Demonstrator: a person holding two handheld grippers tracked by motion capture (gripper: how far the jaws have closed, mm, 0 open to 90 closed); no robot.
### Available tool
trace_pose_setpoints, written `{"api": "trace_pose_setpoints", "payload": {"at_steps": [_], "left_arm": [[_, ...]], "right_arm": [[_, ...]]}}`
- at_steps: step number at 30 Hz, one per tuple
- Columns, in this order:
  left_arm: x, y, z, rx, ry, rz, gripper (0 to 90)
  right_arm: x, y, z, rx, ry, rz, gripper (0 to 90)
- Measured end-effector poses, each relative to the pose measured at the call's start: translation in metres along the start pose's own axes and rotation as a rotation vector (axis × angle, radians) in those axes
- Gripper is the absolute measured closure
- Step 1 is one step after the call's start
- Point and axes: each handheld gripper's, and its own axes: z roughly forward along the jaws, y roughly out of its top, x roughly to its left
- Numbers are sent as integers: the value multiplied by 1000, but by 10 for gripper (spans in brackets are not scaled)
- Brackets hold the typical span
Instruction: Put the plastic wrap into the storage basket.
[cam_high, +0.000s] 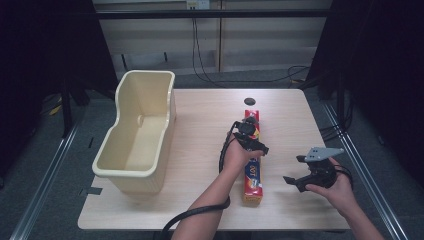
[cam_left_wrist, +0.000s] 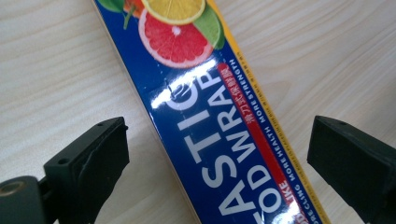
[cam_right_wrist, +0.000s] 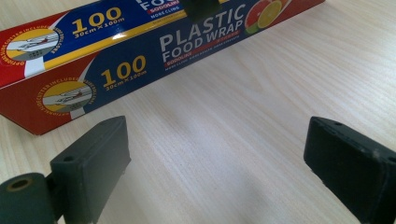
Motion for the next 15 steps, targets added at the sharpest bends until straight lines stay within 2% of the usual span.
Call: {"api": "trace_pose_setpoints", "payload": {"at_steps": [5, 7, 9, 10, 15], "left_arm": [[0, -1, 2, 7, 3, -2, 102], [1, -2, 3, 13, -11, -5, 154], [1, -2, 2, 12, -23, -26, 175], [2, -3, 0, 20, -22, -37, 199], [4, -3, -5, 54, -19, -36, 251]], "right_arm": [[0, 0, -1, -6, -1, 4, 66], [0, 0, -1, -4, 0, 4, 68], [0, 0, -1, -5, 2, 3, 70], [0, 0, -1, -7, 1, 5, 69], [-1, 0, -1, -4, 2, 2, 70]]}}
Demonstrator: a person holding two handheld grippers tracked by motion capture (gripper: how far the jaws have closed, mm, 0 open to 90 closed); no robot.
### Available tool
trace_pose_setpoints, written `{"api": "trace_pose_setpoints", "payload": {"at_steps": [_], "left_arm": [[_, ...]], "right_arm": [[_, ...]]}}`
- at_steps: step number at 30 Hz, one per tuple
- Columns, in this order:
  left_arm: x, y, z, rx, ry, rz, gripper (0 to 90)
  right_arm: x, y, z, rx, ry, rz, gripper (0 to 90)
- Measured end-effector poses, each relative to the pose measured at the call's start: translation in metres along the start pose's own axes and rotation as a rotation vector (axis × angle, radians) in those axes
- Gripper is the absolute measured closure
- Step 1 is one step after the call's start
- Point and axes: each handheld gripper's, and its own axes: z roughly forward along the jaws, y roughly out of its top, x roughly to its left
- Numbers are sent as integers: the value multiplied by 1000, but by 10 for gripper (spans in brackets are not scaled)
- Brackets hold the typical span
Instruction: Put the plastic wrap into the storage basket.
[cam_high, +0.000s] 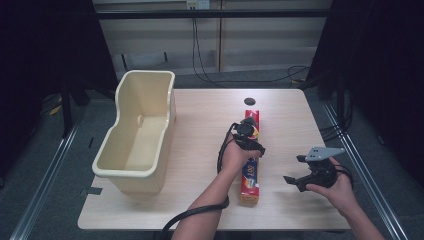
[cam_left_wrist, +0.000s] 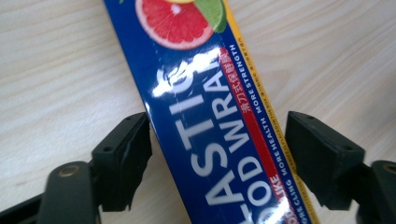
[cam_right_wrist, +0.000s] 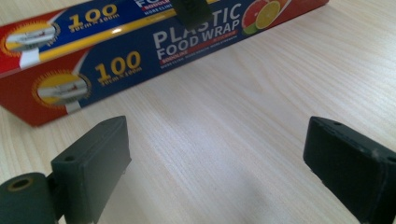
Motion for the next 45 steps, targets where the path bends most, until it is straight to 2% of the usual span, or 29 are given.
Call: {"api": "trace_pose_setpoints", "payload": {"at_steps": [2, 4, 5, 10, 11, 12, 14, 16, 17, 21, 23, 24, 25, 26, 27, 28, 29, 33, 35, 37, 39, 40, 41, 45], "left_arm": [[3, -2, -3, 2, -1, -9, 283], [6, -4, -7, 11, 8, 7, 312], [8, -6, -10, 10, 20, 27, 330], [10, -5, -10, 11, 32, 33, 323], [8, -5, -6, -2, 36, 51, 322], [8, -5, -6, -2, 36, 51, 318], [9, -3, -5, -2, 36, 21, 327], [8, -1, -3, 8, 51, 21, 325], [7, 1, -2, 13, 50, -7, 328], [7, 3, 1, 18, 64, -10, 340], [4, 6, 0, 30, 82, -30, 361], [4, 6, 0, 30, 82, -30, 378], [3, 8, -4, 66, 102, -27, 398], [3, 8, -4, 66, 102, -27, 408], [2, 9, -6, 93, 115, 11, 410], [2, 9, -6, 93, 115, 11, 412], [2, 8, -9, 114, 117, 4, 414], [3, 9, -16, 131, 96, -4, 416], [6, 10, -28, 157, 83, -8, 418], [6, 10, -32, 159, 83, -16, 418], [10, 10, -45, 167, 74, -33, 418], [10, 10, -45, 167, 74, -33, 418], [12, 10, -54, 170, 87, -32, 418], [16, 9, -67, 178, 84, -44, 418]], "right_arm": [[0, 0, 0, -1, 0, 1, 71], [0, 0, 0, -5, 3, 4, 71], [0, 1, 0, -8, 2, 2, 71], [1, 2, 0, -8, 4, 0, 73], [1, 2, 1, -6, 5, 4, 73], [1, 2, 1, -6, 5, 4, 73], [1, 2, 1, -4, 4, 8, 73], [1, 2, 1, -5, 5, 6, 73], [1, 1, 1, -5, 5, 6, 73], [0, 1, 1, -5, 6, 0, 73], [0, 1, 0, -6, 5, 0, 73], [0, 1, 0, -6, 5, 0, 73], [0, 1, 0, -5, 5, 4, 73], [0, 1, 0, -5, 5, 4, 73], [0, 1, 0, -6, 5, 2, 72], [0, 1, 0, -7, 5, 3, 72], [0, 1, 0, -10, 3, 3, 72], [0, 2, 0, -15, 7, 3, 72], [0, 2, 0, -16, 5, 1, 69], [0, 2, 0, -16, 7, 3, 69], [1, 2, 0, -17, 8, -1, 63], [1, 2, 0, -19, 8, -1, 60], [1, 2, 0, -20, 7, -3, 59], [2, 2, 1, -21, 14, 1, 51]]}}
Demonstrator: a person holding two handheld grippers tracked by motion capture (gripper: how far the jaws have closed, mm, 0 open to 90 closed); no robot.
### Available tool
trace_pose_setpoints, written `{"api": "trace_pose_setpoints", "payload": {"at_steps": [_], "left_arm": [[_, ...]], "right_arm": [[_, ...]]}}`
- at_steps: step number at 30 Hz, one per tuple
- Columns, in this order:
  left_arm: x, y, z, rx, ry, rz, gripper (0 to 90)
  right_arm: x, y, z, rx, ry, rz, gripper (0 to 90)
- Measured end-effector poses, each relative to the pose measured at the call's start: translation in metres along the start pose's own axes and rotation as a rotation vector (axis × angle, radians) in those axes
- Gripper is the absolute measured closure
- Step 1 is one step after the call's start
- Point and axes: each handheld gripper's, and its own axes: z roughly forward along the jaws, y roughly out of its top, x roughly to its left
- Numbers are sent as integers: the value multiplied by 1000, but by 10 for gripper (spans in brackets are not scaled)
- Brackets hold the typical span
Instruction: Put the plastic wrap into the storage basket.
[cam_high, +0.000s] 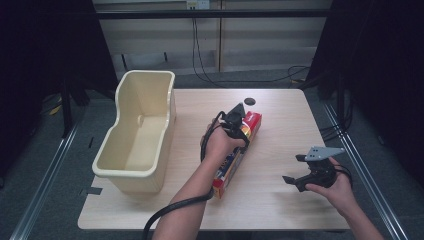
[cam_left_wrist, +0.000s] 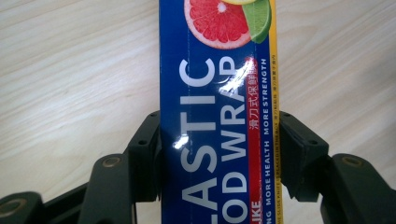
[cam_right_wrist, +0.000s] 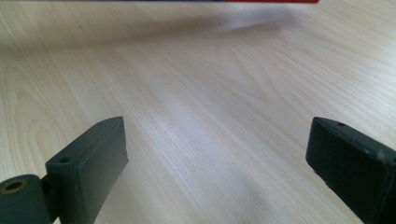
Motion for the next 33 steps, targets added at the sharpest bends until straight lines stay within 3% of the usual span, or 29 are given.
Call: {"api": "trace_pose_setpoints", "payload": {"at_steps": [12, 17, 33], "left_arm": [[12, -7, -39, 19, -15, -18, 417], [15, -8, -53, 22, -5, -25, 417], [28, -13, -100, 31, 20, -43, 417]], "right_arm": [[1, 1, 1, -7, 7, -2, 34], [1, 1, 0, -25, 33, -1, 21], [2, 2, -1, -25, 42, -6, 18]]}}
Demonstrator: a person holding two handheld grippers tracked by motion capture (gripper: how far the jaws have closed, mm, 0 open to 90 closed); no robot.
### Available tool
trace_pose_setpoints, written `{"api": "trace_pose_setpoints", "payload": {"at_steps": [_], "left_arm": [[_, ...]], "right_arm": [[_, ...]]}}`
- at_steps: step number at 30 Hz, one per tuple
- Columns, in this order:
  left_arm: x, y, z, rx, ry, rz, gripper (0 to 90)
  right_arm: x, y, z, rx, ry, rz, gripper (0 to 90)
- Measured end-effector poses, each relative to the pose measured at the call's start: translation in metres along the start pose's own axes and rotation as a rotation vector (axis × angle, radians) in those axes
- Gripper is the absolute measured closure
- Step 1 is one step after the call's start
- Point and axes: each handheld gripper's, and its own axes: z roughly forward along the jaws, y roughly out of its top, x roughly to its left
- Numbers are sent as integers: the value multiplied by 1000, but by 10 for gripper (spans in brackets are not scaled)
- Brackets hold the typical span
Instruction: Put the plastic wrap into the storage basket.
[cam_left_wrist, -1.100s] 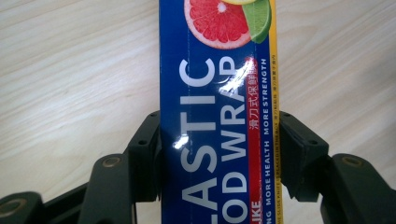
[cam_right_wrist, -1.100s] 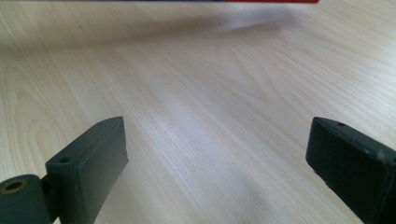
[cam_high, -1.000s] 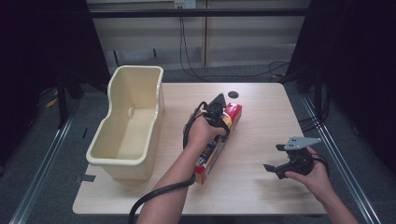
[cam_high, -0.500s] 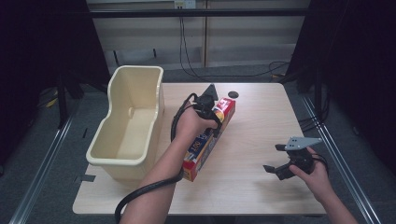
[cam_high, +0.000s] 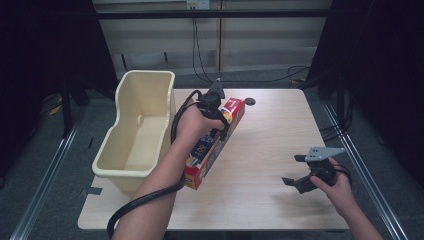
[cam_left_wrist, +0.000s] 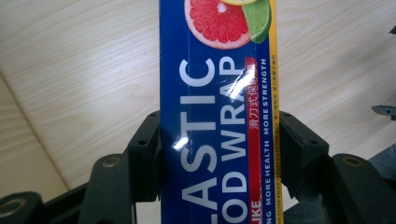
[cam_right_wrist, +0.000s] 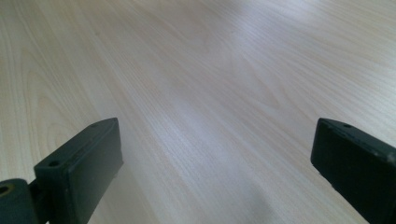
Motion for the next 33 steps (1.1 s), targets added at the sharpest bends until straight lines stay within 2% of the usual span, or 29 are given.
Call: {"api": "trace_pose_setpoints", "payload": {"at_steps": [5, 9, 15, 17, 19, 28, 33], "left_arm": [[5, -2, -13, -1, -10, -12, 417], [12, -4, -25, -6, 2, -32, 417], [18, -7, -35, 13, 13, -37, 417], [18, -9, -40, 9, 11, -49, 416], [20, -9, -42, 8, 9, -36, 416], [24, -11, -55, -4, -3, -42, 416], [29, -14, -65, -15, -1, -68, 416]], "right_arm": [[0, 0, 0, 2, 6, 1, 19], [0, 0, 0, 2, 9, 0, 17], [0, 0, 0, 1, 5, 0, 17], [0, 0, 0, 5, 7, 0, 18], [1, 0, 0, 4, 7, 1, 18], [1, 1, 0, 3, 9, -3, 19], [1, 1, 0, 3, 10, -3, 18]]}}
